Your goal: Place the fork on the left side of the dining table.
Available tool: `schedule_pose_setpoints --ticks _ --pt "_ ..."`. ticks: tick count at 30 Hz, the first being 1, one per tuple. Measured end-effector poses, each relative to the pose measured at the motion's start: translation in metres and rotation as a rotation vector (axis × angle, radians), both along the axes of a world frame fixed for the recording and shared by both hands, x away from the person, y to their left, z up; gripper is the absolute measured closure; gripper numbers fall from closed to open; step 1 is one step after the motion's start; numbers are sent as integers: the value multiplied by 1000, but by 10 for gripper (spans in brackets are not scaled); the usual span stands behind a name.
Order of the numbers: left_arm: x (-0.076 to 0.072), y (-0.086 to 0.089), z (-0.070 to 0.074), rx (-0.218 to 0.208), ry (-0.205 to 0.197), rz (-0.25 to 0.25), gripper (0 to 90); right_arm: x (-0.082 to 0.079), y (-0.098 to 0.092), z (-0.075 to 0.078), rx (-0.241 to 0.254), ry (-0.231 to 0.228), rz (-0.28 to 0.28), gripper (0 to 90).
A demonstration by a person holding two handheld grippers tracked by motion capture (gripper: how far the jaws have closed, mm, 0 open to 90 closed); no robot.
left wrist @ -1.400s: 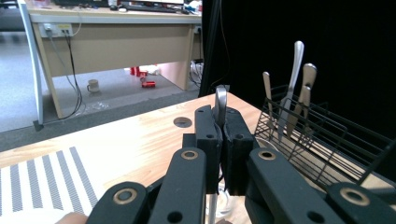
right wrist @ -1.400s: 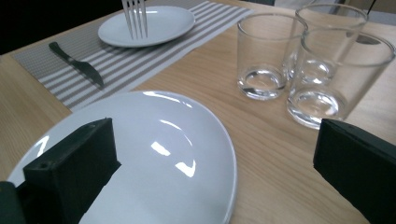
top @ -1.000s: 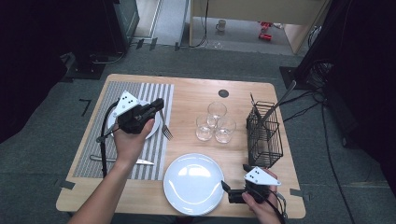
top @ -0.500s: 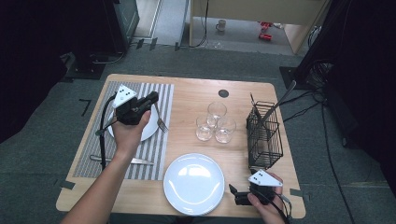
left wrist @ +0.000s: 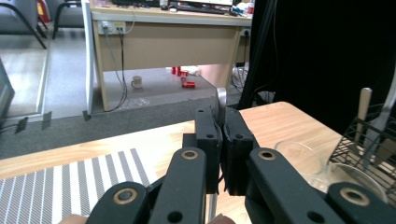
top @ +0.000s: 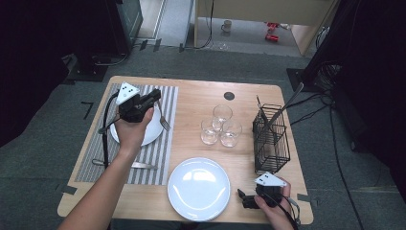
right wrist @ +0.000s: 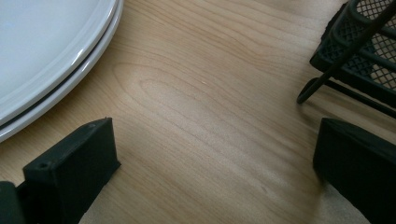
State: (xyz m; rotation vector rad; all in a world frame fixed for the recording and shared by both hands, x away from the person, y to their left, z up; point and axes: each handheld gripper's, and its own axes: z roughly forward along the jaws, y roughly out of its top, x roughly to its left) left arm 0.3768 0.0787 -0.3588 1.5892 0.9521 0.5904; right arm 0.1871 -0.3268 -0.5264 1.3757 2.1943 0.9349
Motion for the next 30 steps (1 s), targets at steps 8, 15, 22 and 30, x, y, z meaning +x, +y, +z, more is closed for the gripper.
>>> schedule_pose_setpoints --ticks 8,15,22,30 --pt "19 -5 -7 -1 -14 24 882 0 0 0 -1 -1 10 0" --pt "43 -8 -11 12 -23 71 882 0 0 0 -1 0 13 0" --pt "73 -4 -19 37 -23 89 883 0 1 0 -1 -1 25 0" --pt "104 -4 -28 -11 42 118 882 0 1 0 0 0 31 0"
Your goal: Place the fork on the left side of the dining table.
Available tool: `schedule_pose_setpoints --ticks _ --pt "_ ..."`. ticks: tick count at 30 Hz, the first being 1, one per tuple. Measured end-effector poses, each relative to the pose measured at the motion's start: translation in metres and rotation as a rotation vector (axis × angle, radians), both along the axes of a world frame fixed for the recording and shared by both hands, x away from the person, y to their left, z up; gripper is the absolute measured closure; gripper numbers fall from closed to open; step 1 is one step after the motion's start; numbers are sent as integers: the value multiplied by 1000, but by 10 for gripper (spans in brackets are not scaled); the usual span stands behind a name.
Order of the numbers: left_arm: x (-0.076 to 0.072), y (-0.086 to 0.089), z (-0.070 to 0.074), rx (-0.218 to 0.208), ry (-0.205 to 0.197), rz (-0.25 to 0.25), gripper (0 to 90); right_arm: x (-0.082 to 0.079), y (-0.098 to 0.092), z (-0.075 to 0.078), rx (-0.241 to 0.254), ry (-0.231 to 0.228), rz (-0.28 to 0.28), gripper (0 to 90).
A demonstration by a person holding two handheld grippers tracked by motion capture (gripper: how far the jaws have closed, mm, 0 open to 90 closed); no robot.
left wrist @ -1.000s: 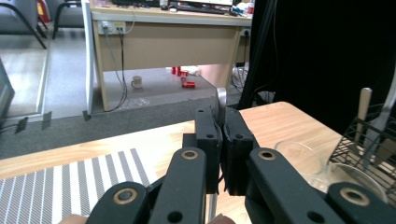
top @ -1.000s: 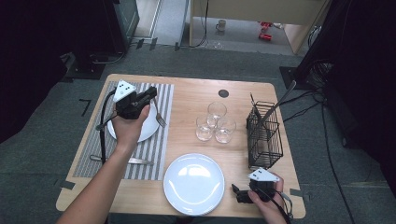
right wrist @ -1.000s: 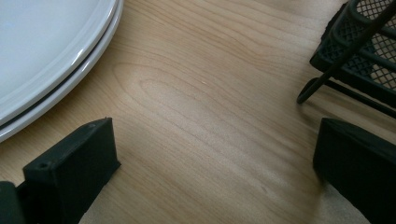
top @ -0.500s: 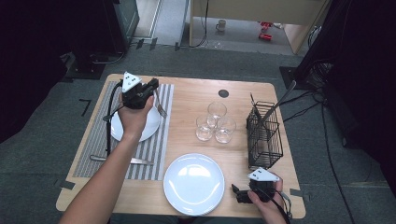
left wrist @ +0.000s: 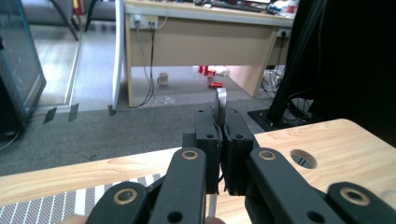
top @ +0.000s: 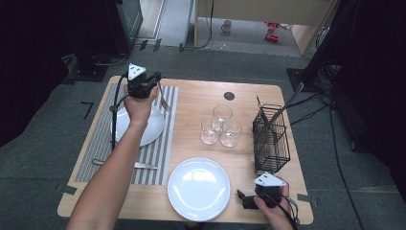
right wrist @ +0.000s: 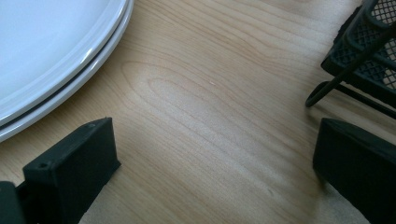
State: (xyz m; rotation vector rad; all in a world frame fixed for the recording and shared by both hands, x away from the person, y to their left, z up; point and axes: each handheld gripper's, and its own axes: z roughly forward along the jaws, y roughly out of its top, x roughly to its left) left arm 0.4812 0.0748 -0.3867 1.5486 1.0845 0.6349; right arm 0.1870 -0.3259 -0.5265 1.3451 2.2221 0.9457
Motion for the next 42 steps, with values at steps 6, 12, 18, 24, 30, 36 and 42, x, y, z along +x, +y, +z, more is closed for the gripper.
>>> schedule_pose_setpoints --ticks 6,12,18,24,30,36,42 --pt "19 -10 -4 -10 -11 32 883 0 0 0 0 0 7 0" --pt "31 -11 -10 -30 -35 79 882 0 0 0 0 -1 11 0" --pt "37 -10 -26 27 -29 106 883 0 1 0 1 -2 15 0" --pt "35 -3 -35 8 -18 96 882 0 1 0 0 -1 20 0" --pt "31 6 -31 14 49 55 878 0 1 0 0 -1 20 0" --pt "31 14 -34 5 86 25 880 -1 1 0 0 -1 20 0" --pt "32 29 -34 -118 75 65 886 0 1 0 0 -1 20 0"
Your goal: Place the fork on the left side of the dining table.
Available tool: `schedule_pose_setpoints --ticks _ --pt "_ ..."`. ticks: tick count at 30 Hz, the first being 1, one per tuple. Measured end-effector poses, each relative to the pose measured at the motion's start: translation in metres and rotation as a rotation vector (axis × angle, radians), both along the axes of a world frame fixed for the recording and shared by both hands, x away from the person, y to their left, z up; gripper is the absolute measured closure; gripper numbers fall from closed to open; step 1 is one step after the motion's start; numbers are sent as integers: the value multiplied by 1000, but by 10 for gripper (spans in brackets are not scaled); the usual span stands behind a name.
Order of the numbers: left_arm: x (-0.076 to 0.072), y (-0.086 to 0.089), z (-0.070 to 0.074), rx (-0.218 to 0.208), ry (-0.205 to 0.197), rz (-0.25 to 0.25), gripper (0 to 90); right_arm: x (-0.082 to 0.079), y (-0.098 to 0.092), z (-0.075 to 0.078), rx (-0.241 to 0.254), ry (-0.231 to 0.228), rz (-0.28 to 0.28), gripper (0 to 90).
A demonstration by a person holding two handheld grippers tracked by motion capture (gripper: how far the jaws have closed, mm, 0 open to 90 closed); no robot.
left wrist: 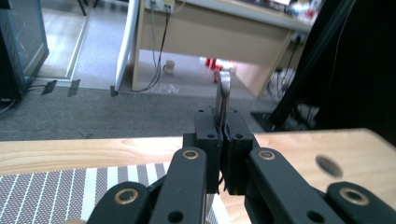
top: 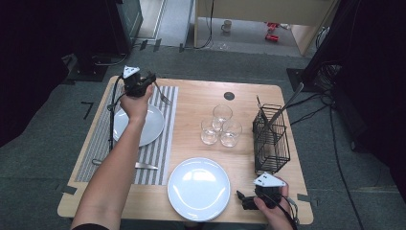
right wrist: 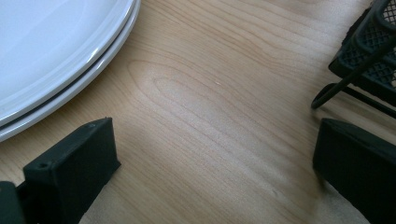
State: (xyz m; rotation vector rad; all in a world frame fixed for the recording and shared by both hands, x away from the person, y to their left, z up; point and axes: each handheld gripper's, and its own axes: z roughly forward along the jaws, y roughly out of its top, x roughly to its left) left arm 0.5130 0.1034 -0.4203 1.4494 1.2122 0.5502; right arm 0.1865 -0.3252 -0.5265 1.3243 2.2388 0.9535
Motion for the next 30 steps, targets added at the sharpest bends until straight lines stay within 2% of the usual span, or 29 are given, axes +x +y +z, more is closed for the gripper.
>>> schedule_pose_setpoints --ticks 2,6,10,14,17,19,22,24,27,30 --pt "2 3 0 -11 5 22 885 0 0 0 0 0 0 0" --pt "10 11 -7 -69 24 48 885 0 0 0 0 0 0 0" --pt "17 12 -18 -78 34 71 885 0 0 0 0 0 0 0" --pt "22 19 -27 -151 44 103 885 0 0 0 0 0 0 0" --pt "25 24 -31 -194 47 106 885 0 0 0 0 0 1 0" --pt "26 27 -33 -196 57 113 884 0 0 0 1 0 0 0" --pt "25 31 -34 -249 60 106 885 0 0 0 1 0 0 0" --pt "25 32 -34 -283 47 103 885 0 0 0 0 0 0 0" --pt "25 30 -34 -281 31 98 885 0 0 0 0 0 0 0" --pt "28 31 -40 -269 55 98 884 0 0 0 0 0 0 0"
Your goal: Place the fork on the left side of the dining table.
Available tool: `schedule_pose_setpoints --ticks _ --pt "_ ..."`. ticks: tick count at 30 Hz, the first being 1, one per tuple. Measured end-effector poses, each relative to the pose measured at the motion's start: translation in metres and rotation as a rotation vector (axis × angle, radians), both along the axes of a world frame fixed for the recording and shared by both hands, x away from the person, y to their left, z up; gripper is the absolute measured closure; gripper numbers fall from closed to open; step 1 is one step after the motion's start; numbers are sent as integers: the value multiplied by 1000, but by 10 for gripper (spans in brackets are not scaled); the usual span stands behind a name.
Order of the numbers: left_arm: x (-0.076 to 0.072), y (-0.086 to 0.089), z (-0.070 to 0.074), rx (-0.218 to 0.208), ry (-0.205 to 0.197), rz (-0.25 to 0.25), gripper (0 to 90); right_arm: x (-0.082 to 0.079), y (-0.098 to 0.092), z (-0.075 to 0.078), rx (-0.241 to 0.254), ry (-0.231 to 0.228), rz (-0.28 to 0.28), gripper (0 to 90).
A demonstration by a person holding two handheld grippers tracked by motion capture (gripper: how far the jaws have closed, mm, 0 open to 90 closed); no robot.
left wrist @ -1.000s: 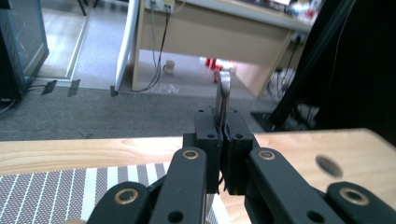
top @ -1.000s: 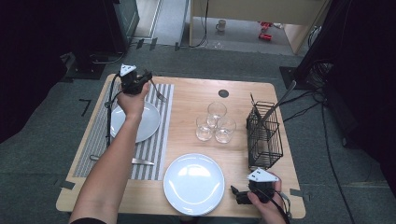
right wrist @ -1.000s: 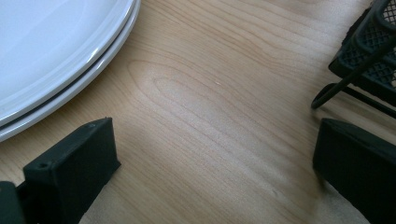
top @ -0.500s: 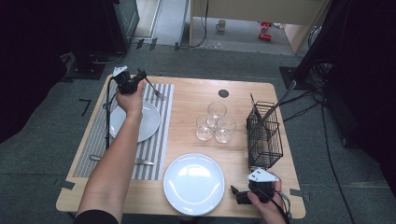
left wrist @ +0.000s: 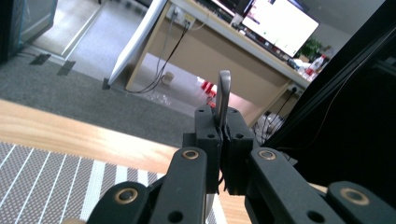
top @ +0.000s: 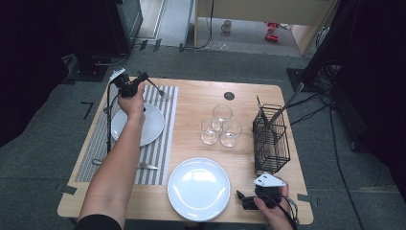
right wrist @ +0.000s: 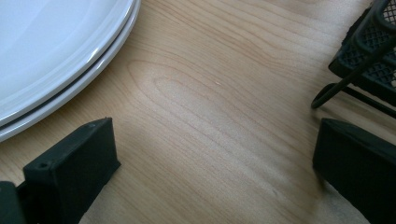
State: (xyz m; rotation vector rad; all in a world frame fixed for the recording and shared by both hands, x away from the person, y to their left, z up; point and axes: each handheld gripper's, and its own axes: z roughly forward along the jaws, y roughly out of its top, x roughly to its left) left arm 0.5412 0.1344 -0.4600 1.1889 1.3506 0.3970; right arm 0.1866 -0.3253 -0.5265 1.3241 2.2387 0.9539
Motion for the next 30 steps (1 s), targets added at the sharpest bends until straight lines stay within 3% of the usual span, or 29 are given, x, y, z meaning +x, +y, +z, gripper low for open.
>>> schedule_pose_setpoints --ticks 5,10,13,15,21,30 --pt "2 6 -9 -18 3 -6 882 0 0 0 0 0 0 0" --pt "4 14 -16 65 43 44 836 0 0 0 1 0 0 0" --pt "7 18 -22 72 43 58 699 0 0 0 1 0 0 0" --pt "8 20 -25 88 67 51 599 0 0 0 0 0 0 0" --pt "8 27 -29 118 118 48 493 0 0 0 1 0 0 0" --pt "9 36 -30 136 148 76 428 0 0 0 1 0 0 0"
